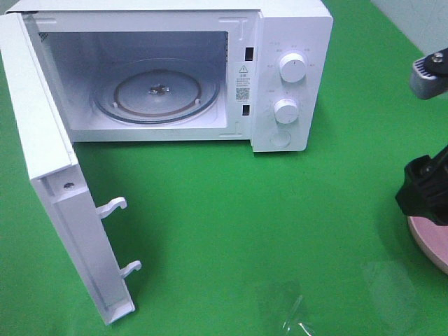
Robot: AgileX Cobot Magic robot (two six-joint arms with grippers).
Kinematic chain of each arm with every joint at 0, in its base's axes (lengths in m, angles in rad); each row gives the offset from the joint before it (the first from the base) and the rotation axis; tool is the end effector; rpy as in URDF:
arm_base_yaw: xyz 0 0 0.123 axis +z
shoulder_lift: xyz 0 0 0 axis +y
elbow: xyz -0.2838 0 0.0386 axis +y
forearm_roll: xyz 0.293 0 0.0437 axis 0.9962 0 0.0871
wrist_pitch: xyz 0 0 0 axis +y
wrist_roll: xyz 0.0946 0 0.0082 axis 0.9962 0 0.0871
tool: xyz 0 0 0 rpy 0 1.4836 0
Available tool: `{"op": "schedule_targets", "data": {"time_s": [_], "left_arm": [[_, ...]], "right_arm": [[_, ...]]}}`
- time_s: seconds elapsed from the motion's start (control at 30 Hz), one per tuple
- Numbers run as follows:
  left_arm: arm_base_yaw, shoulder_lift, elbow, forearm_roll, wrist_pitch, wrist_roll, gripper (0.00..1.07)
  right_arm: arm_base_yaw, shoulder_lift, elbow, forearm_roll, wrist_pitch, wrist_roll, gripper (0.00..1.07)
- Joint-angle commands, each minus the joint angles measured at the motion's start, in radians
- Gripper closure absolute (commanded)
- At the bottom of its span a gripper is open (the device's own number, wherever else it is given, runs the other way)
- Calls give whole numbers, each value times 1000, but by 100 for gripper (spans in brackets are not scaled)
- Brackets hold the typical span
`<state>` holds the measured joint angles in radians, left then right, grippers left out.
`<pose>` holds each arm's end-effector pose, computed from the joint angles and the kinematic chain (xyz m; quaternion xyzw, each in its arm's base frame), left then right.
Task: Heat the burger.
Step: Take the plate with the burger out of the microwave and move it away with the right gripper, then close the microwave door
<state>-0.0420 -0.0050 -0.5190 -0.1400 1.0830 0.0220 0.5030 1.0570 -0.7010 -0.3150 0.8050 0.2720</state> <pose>0.0314 -0.0130 0.3021 0.0315 0.8501 -0.0750 0.5203 0.2118 0.0923 0.2477 -0.1874 0.9420 -0.0344 0.2764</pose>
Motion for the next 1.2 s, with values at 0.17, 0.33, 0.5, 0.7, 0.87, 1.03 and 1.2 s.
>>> {"op": "schedule_targets", "data": {"time_s": [0.17,0.33,0.5,0.7,0.87,1.03,1.2], "left_arm": [[0,-17,4,-6,-15,1,9],[0,-17,4,-6,-15,1,9],[0,-17,4,-6,-15,1,9],[0,-17,4,-6,-15,1,9],[0,-17,4,-6,-15,1,9],[0,-17,4,-6,-15,1,9],[0,-17,4,-6,-15,1,9]], "right_arm": [[-2,-143,0,46,128,-50,29],[-2,-278,22,50,166,-50,30],[-4,-415,44,56,179,-50,30],[-6,-622,97,121,181,-49,31],[-88,-728,144,158,222,-55,31],[-196,-894,177,191,194,-123,31],[-248,-971,199,235,157,-148,31]]}}
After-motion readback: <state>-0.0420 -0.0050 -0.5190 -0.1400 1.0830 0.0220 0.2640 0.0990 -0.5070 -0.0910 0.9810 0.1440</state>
